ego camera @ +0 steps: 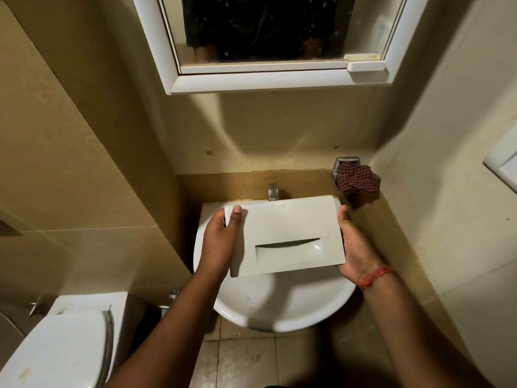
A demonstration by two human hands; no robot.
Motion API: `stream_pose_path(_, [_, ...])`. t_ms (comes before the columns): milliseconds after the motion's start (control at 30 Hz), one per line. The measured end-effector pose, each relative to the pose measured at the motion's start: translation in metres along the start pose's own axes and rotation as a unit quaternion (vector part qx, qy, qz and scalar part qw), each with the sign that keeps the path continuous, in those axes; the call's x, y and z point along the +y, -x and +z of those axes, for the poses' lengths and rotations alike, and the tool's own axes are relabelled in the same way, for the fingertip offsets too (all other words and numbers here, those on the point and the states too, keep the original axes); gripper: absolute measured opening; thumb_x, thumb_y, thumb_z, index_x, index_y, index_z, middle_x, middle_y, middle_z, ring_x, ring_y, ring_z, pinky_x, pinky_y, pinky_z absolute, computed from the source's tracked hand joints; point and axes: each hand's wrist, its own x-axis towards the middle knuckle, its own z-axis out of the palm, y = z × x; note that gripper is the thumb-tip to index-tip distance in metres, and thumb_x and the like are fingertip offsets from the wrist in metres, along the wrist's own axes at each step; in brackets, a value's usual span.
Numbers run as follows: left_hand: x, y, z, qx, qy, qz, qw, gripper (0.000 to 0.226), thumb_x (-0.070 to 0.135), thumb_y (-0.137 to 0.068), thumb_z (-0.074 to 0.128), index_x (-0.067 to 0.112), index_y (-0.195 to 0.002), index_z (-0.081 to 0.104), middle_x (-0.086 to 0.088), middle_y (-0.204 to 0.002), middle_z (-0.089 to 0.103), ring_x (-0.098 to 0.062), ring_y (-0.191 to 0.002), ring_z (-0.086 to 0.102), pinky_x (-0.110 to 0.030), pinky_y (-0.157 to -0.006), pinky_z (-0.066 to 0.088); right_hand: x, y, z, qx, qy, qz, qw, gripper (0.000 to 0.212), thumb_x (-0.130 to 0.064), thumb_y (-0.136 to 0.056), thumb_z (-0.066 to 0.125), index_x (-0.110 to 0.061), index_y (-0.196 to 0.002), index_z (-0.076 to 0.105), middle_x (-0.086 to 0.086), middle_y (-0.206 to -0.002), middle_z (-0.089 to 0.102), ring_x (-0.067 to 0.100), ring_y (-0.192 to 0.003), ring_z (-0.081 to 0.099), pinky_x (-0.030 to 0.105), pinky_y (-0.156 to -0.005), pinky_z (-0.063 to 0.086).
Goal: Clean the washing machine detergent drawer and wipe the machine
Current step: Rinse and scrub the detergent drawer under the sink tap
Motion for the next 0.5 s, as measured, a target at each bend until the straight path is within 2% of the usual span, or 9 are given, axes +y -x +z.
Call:
stream_pose_path(100, [-0.012,-0.007,-0.001,0.000,0.002,-0.062,0.998,0.040,0.058,-0.091,0.053,0.019,-0.087,0.061,-0.002,-0.088,0.069,-0.021,-0.082,0.060,-0.038,-0.073,0.047,0.003,0.002,0.005,0.000,0.003,-0.016,1.000,0.049,-0.046,-0.096,0.051,-0.017,-0.135,0.058,0.010,-0.133,0.063,0.029,-0.124,0.059,0.053,-0.108,0.041])
stream_pose_path(133, [-0.015,-0.008,-0.001,-0.004,0.014,-0.077,0.997,0.034,0.054,-0.091,0.055,0.021,-0.091,0.064,-0.003,-0.093,0.070,-0.021,-0.084,0.061,-0.038,-0.074,0.047,0.003,0.002,0.005,0.007,0.013,-0.025,1.000,0.045,-0.038,-0.095,0.057,-0.016,-0.134,0.059,0.011,-0.132,0.063,0.030,-0.123,0.059,0.054,-0.108,0.041])
stream_pose_path(200, [-0.020,-0.007,-0.002,-0.016,0.058,-0.085,0.995,0.018,0.033,-0.095,0.059,0.022,-0.107,0.067,-0.003,-0.108,0.072,-0.020,-0.095,0.066,-0.039,-0.084,0.052,0.003,0.001,0.006,0.024,0.033,-0.033,0.999,0.038,-0.029,-0.094,0.061,-0.015,-0.129,0.061,0.010,-0.130,0.065,0.028,-0.119,0.062,0.051,-0.104,0.046])
stream_pose_path(267, [-0.022,-0.004,-0.002,-0.017,0.110,-0.086,0.990,0.027,0.013,-0.095,0.059,0.021,-0.121,0.063,-0.001,-0.117,0.070,-0.018,-0.106,0.066,-0.037,-0.093,0.052,0.002,0.003,0.008,0.035,0.038,-0.041,0.998,0.030,-0.024,-0.095,0.059,-0.019,-0.125,0.063,0.004,-0.123,0.069,0.023,-0.112,0.066,0.040,-0.089,0.054])
stream_pose_path(333, [-0.019,0.001,-0.001,-0.025,0.148,-0.087,0.985,0.037,0.002,-0.095,0.054,0.021,-0.127,0.059,0.002,-0.122,0.068,-0.017,-0.112,0.064,-0.038,-0.098,0.049,0.002,0.003,0.010,0.048,0.034,-0.051,0.997,0.026,-0.022,-0.096,0.058,-0.023,-0.122,0.064,-0.004,-0.116,0.072,0.016,-0.105,0.068,0.033,-0.079,0.053])
stream_pose_path(433, [-0.013,0.006,0.004,-0.044,0.165,-0.081,0.982,0.038,-0.006,-0.096,0.047,0.023,-0.115,0.062,0.012,-0.108,0.073,-0.011,-0.103,0.068,-0.035,-0.094,0.050,0.006,0.000,0.015,0.078,0.031,-0.053,0.995,0.023,-0.022,-0.095,0.059,-0.025,-0.117,0.064,-0.005,-0.112,0.073,0.016,-0.103,0.068,0.033,-0.077,0.051])
stream_pose_path(500, [-0.012,0.007,0.006,-0.038,0.170,-0.075,0.982,0.040,-0.006,-0.095,0.047,0.018,-0.125,0.059,0.011,-0.113,0.071,-0.011,-0.104,0.067,-0.034,-0.096,0.050,0.006,0.000,0.018,0.086,0.031,-0.049,0.995,0.016,-0.022,-0.095,0.060,-0.026,-0.109,0.065,-0.005,-0.107,0.073,0.017,-0.099,0.067,0.034,-0.080,0.050])
